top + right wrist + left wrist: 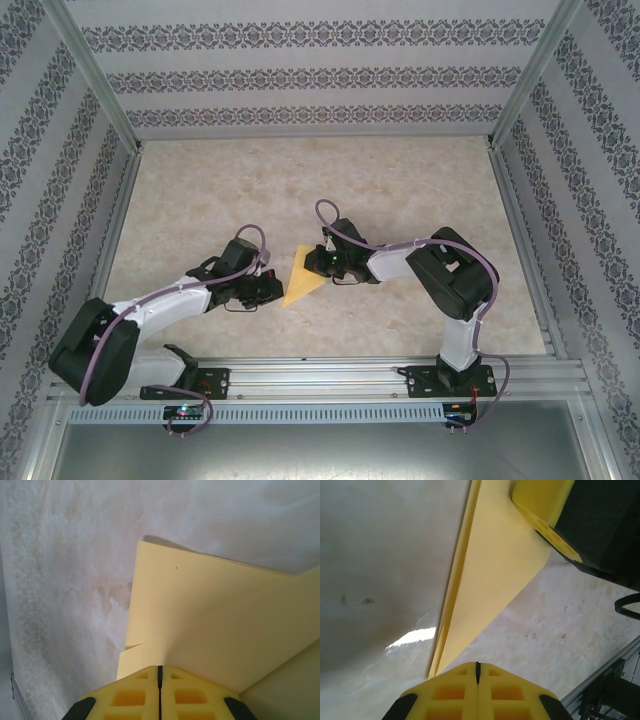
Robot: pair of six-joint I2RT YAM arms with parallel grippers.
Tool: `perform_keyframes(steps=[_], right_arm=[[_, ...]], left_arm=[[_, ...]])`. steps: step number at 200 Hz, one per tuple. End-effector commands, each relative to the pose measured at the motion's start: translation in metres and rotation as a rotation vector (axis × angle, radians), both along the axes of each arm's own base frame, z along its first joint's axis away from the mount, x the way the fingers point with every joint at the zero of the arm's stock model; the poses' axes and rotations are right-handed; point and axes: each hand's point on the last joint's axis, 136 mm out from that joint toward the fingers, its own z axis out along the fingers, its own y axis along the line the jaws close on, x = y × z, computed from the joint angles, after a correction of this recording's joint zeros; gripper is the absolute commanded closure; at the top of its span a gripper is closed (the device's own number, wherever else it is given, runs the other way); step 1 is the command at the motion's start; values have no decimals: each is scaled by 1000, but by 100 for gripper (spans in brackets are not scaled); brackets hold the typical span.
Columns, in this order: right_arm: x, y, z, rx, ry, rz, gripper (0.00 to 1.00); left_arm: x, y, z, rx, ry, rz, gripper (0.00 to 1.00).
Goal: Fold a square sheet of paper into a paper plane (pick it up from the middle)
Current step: Fourth fold the wing at the center of the table.
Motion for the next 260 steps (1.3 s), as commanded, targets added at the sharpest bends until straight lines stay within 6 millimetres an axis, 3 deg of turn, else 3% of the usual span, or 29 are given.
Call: perform_keyframes(steps=[1, 39, 93, 136, 186, 231, 260], right_arm=[[-25, -32, -47, -166, 120, -41, 92], [-25, -30, -47, -167, 122, -35, 92], [-25, -30, -43, -166, 114, -33, 91], [-25, -31, -43, -170, 112, -33, 91], [-24, -29, -44, -169, 117, -31, 91], [-25, -28, -43, -166, 123, -27, 91], [-26, -28, -44, -169, 125, -25, 91]], left_arm=[[11, -21, 7, -61, -41, -60, 95], [8, -23, -12, -52, 2, -76, 96], [-9, -7, -51, 33, 94, -65, 97], [-5, -11, -31, -2, 46, -64, 96], [11, -32, 1, -106, -35, -99, 94], [25, -36, -19, -55, -13, -107, 93], [19, -24, -48, 29, 52, -87, 95]])
